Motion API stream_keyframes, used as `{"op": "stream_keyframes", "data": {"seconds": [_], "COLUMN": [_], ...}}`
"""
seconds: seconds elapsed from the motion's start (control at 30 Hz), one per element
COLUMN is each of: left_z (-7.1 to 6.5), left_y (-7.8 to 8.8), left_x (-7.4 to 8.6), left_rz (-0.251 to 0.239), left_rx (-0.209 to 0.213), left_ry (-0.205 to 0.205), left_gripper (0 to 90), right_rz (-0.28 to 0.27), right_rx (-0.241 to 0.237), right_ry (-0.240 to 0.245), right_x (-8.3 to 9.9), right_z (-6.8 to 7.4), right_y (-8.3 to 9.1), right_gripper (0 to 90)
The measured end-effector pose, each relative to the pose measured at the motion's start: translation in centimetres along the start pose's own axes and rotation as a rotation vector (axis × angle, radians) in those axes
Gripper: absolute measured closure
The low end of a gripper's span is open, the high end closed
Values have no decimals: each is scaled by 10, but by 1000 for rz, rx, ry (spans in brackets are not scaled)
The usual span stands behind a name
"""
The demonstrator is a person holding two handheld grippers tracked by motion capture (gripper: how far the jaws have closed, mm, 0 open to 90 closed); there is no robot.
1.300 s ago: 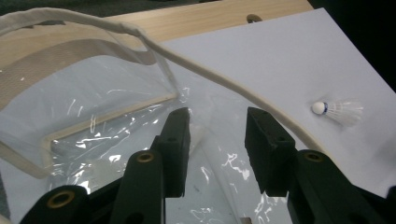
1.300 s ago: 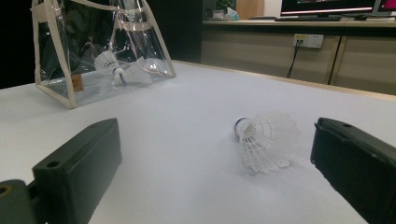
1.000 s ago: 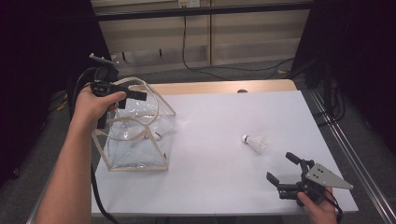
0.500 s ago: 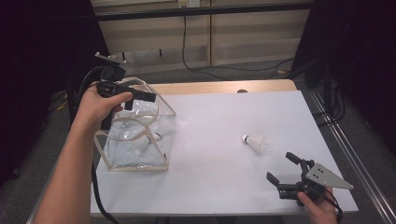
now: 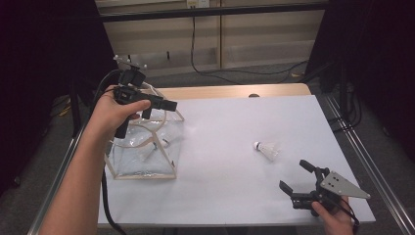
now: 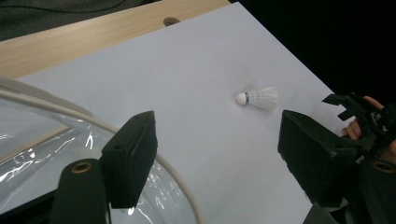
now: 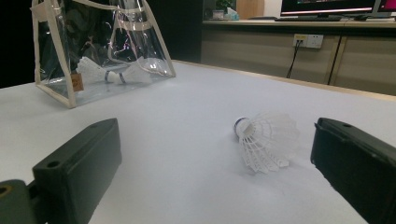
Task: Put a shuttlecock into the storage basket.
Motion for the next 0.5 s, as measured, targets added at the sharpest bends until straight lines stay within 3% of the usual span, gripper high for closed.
{"op": "stream_keyframes", "data": {"seconds": [0.5], "left_z": [-16], "left_y": [-17], "left_x": [-3], "left_rz": [5], "left_rx": [40], "left_ry": [-43], "left_gripper": [223], "right_rz": [0], "right_rx": [1], "right_ry": [-1], "right_x": [0], "right_z": [0], "right_y": [0], "right_gripper": [17]}}
Point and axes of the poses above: each handheld gripper's, and its own axes: y roughly backward along the jaws, x roughly out of its underside, z roughly to its left, the point moved 1 cm from there along -y, roughly forward along the jaws, and after that the axes turned 5 degrees about z, right-handed, at the moved point
